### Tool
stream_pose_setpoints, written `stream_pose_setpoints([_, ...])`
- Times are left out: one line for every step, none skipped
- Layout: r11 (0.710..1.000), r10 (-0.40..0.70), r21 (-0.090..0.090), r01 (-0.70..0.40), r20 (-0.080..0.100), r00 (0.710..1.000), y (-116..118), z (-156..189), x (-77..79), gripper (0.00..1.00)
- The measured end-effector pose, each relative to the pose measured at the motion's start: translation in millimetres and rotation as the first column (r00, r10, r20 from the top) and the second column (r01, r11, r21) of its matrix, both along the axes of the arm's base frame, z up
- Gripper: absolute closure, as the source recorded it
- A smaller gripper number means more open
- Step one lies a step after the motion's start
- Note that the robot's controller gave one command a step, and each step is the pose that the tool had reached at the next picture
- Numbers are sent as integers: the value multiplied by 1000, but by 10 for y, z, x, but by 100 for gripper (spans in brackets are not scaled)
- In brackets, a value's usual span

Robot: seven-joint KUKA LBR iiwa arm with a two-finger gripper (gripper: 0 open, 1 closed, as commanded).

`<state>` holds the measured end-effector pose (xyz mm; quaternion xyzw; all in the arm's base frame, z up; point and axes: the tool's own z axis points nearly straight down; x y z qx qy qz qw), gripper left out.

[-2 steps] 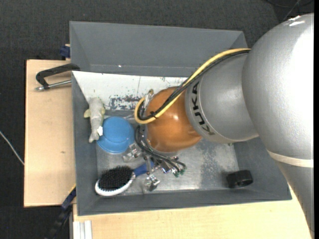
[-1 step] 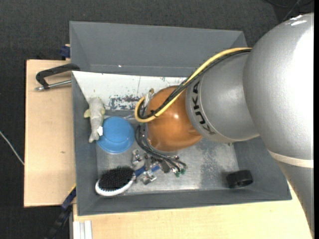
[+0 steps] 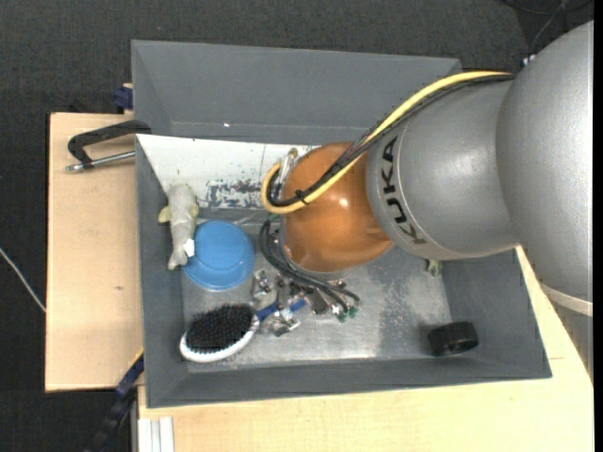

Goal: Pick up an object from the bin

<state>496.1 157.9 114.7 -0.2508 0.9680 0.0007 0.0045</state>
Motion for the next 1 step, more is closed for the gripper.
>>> stream_pose_setpoints([1000, 0, -1, 0, -2, 1000, 14, 172, 10, 100])
